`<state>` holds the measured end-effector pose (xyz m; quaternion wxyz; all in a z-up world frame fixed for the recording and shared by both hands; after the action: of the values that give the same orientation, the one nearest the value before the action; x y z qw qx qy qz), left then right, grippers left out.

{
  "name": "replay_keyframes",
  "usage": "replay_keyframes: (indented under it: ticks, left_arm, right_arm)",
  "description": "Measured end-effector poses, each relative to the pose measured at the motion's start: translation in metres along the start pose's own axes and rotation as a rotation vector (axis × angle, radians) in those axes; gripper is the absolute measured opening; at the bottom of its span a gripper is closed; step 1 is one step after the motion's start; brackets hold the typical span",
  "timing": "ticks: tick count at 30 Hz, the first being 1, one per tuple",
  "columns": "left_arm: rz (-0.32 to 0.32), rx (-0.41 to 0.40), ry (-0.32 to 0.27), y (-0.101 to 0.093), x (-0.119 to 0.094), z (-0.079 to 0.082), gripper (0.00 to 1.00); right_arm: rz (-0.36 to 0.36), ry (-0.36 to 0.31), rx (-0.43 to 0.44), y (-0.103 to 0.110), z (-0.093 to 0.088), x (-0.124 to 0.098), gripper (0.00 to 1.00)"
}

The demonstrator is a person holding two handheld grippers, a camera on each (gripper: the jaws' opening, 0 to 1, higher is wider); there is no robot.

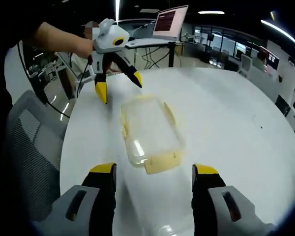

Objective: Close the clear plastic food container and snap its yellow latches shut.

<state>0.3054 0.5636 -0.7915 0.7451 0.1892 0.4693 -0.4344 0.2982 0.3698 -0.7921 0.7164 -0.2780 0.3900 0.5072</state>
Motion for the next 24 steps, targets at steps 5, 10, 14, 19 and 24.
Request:
replay_keyframes:
  ticks: [5, 10, 14, 19, 24]
  left_arm:
    - [-0.005, 0.032, 0.019, 0.005, 0.005, 0.005, 0.68]
    - [-0.020, 0.096, 0.069, 0.008, 0.009, 0.004, 0.65]
    - [-0.023, 0.127, 0.087, 0.012, 0.010, 0.003, 0.65]
    - [-0.019, 0.178, 0.118, 0.015, 0.008, 0.000, 0.64]
    - [-0.023, 0.220, 0.148, 0.020, 0.012, -0.001, 0.62]
  right_arm:
    - [0.007, 0.021, -0.003, -0.004, -0.001, 0.003, 0.59]
    - [0.015, 0.045, -0.018, -0.006, -0.002, 0.008, 0.57]
    - [0.021, 0.064, -0.028, -0.006, -0.002, 0.011, 0.57]
    - [0.023, 0.068, -0.028, -0.008, -0.001, 0.015, 0.57]
    - [0.037, 0.101, -0.045, -0.008, -0.004, 0.018, 0.55]
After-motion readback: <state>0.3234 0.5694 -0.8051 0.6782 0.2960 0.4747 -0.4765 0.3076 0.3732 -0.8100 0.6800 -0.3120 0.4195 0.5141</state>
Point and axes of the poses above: the point that each gripper's makers call its tool centre point, and the gripper's own axes: x roughly forward along the fingers, y roughly to its left, z roughly out of its top, the point moved 2 cm from there along -x, roughly backward along the fingers, and after that the axes turned 11 degrees about y, right-handed, at the moved point
